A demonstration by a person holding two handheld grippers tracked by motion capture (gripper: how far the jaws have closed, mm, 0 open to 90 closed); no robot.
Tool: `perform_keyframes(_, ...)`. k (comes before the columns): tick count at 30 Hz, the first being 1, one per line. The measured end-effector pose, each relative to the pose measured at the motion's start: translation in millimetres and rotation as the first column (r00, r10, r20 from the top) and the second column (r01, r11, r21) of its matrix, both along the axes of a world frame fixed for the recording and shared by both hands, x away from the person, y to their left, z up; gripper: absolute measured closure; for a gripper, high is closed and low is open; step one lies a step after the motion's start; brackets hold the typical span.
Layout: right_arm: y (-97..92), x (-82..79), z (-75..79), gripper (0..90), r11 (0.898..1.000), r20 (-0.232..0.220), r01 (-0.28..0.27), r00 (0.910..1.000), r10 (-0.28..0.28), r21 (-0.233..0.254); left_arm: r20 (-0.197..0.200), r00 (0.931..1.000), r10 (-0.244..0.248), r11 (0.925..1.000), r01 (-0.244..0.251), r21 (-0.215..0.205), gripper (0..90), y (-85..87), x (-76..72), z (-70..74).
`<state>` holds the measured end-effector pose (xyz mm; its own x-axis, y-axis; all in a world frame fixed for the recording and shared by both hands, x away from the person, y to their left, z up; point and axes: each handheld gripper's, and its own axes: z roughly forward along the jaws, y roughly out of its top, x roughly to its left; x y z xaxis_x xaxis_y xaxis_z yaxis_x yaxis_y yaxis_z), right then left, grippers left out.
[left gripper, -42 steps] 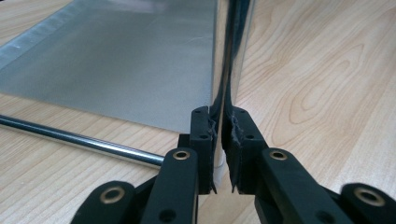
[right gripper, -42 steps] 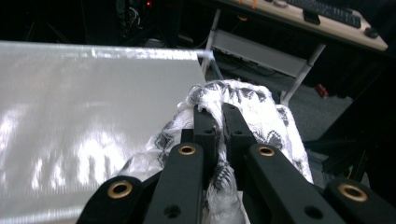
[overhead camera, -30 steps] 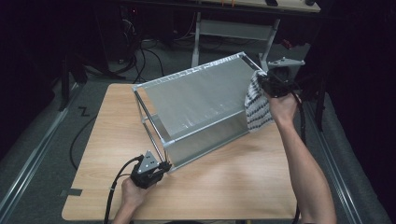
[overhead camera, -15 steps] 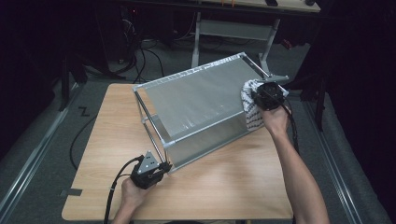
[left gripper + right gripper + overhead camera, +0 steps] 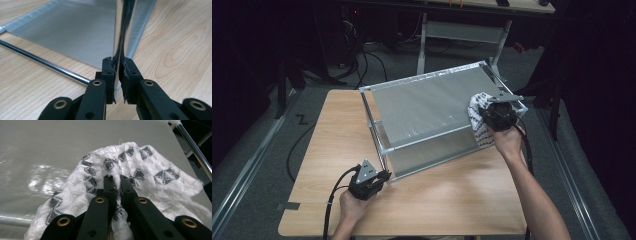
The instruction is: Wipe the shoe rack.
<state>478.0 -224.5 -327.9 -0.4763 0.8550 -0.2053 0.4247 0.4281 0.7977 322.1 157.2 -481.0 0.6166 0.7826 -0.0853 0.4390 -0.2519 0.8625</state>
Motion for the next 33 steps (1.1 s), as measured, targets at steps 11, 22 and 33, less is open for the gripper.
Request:
perform_keyframes(11, -20.5, 11.5, 3.6, 86.6, 0.999, 0.001, 0.033, 0.9995, -0.033, 0.007, 0.001, 1.0, 0.004, 1.0, -0.004, 0.003, 81.8, -0.3, -0.1, 0.1)
perform_keyframes(22, -65.6, 33.8, 5.8, 86.7, 0.983, -0.004, 0.184, 0.983, -0.184, 0.014, 0.0, 1.0, 0.004, 1.0, -0.004, -0.001, 81.8, -0.5, -0.2, -0.1)
perform_keyframes(33, -85.1, 44.9, 7.2, 86.6, 0.968, -0.017, 0.249, 0.9683, -0.249, 0.01, 0.022, 0.9994, -0.029, 0.997, 0.027, 0.072, 81.8, 4.8, 2.4, 2.0)
